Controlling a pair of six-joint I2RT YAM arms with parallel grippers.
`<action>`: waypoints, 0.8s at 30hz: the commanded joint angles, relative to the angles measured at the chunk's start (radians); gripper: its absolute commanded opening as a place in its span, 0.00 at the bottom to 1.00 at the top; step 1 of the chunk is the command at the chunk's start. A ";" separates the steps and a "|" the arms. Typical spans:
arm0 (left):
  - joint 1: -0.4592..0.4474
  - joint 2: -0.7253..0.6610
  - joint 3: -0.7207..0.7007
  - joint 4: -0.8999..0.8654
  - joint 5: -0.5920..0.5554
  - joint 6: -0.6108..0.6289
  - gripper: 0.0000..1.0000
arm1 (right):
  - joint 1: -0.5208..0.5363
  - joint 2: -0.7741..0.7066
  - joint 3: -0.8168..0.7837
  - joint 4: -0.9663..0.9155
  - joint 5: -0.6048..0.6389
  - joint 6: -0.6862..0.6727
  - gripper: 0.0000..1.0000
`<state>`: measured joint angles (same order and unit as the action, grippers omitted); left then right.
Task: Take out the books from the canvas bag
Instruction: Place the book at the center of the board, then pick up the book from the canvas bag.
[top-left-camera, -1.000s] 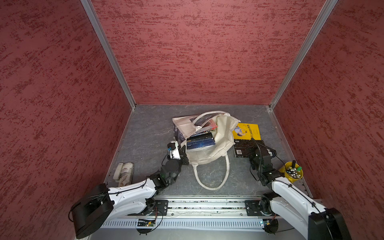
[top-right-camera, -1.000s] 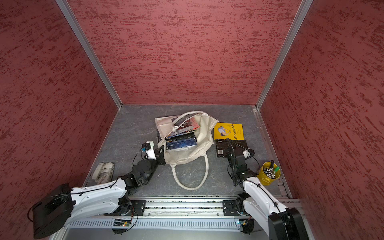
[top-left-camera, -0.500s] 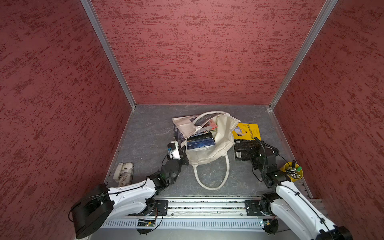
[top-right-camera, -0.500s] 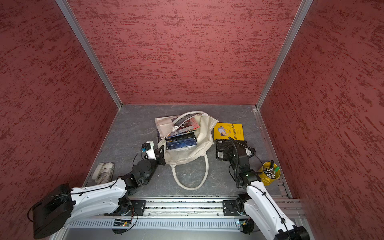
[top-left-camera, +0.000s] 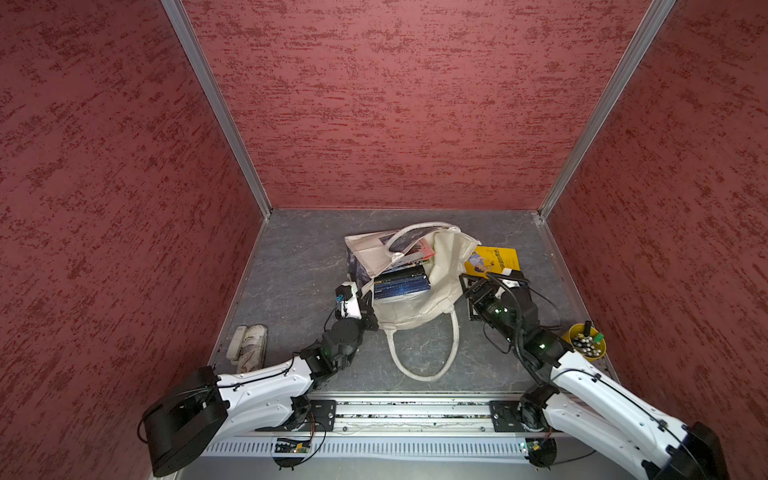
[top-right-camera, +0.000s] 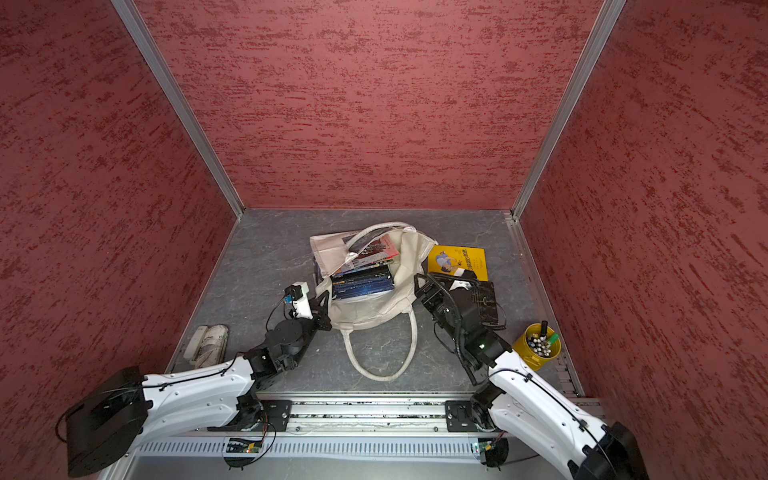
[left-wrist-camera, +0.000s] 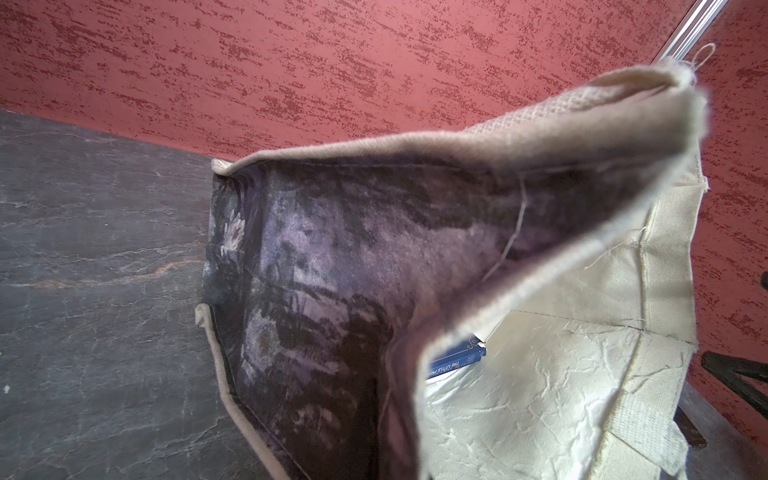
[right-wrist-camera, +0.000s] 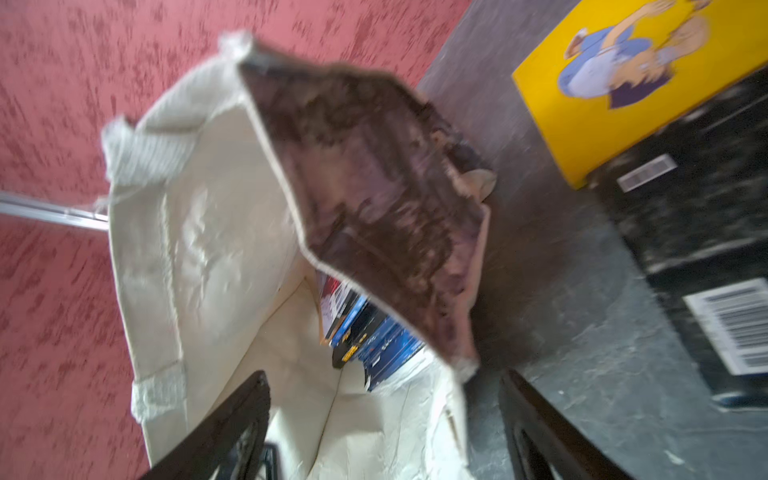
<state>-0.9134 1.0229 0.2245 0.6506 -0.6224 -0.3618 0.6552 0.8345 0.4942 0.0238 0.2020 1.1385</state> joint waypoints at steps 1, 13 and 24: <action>0.008 0.002 0.016 0.003 0.004 0.018 0.00 | 0.086 0.036 0.037 0.104 0.120 -0.032 0.85; 0.006 -0.014 0.011 0.007 0.016 0.021 0.00 | 0.301 0.485 0.164 0.474 0.066 -0.063 0.71; 0.007 -0.012 0.010 0.011 0.022 0.021 0.00 | 0.266 0.758 0.306 0.543 0.065 -0.084 0.55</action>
<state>-0.9127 1.0172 0.2245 0.6506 -0.6086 -0.3580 0.9409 1.5520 0.7708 0.5045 0.2794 1.0573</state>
